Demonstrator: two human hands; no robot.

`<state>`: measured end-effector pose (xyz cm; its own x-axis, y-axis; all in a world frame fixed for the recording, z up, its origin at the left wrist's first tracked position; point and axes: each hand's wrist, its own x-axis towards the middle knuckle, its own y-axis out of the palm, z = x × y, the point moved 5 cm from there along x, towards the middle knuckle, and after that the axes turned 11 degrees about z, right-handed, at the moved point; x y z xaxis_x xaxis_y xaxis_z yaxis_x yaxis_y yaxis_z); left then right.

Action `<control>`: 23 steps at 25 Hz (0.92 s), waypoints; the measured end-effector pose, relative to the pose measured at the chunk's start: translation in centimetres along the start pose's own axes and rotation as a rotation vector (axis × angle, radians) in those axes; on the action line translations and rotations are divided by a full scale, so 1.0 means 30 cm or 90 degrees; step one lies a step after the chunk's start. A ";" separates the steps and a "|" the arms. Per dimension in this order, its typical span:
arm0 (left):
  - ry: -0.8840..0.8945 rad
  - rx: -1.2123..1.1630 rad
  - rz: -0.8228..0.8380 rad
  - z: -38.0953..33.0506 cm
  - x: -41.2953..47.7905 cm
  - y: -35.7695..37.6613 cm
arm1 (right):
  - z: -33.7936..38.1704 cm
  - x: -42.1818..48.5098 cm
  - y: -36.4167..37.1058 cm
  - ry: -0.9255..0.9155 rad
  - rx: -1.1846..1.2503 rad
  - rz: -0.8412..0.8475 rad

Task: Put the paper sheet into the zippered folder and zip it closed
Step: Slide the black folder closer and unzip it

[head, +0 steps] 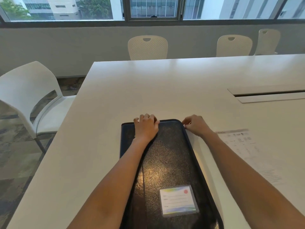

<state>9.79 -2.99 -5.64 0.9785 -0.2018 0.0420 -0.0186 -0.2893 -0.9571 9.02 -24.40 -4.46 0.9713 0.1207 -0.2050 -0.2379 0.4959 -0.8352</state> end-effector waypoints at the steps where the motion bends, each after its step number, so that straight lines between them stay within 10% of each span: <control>1: -0.011 -0.033 -0.002 -0.018 0.010 0.014 | 0.001 -0.009 0.004 -0.009 -0.021 -0.024; 16: -0.039 -0.007 -0.088 -0.030 0.007 0.032 | -0.053 -0.511 0.170 -0.082 -0.098 -0.133; 23: 0.206 0.023 -0.033 -0.215 -0.167 0.052 | -0.065 -0.611 0.193 -0.076 -0.055 -0.164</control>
<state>3.55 -8.46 -5.48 0.8619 -0.4761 0.1746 0.0431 -0.2743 -0.9607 -10.15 -25.42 -6.52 0.9917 0.1035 0.0765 0.0220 0.4494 -0.8931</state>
